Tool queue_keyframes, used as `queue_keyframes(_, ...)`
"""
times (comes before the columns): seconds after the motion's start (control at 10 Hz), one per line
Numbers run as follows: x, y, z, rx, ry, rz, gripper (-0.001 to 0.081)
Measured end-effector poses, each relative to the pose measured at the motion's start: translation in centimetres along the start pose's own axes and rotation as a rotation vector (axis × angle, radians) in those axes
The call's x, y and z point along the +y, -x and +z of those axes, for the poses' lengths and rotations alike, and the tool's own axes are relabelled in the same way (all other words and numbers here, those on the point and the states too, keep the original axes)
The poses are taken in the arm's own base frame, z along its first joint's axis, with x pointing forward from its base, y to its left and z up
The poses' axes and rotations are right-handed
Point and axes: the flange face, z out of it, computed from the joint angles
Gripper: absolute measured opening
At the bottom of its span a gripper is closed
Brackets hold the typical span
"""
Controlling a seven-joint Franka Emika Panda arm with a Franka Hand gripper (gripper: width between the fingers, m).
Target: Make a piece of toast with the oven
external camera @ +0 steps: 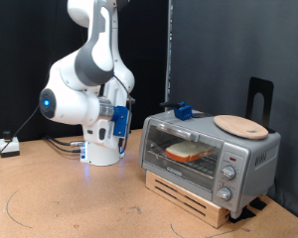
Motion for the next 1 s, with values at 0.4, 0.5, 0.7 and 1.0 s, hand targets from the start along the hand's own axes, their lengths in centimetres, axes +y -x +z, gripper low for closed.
queue_keyframes(0.4, 1.8, -0.8, -4.9, 0.057, -0.04, 0.02, 0.0807)
queue_keyframes(0.5, 1.7, -0.8, -4.8, 0.057, -0.038, 0.019, 0.0807)
queue_keyframes(0.7, 0.3, -2.4, -5.0, 0.132, -0.112, 0.069, 0.0807)
queue_keyframes(1.0, -1.4, -5.8, -5.7, 0.194, -0.215, 0.143, 0.0807)
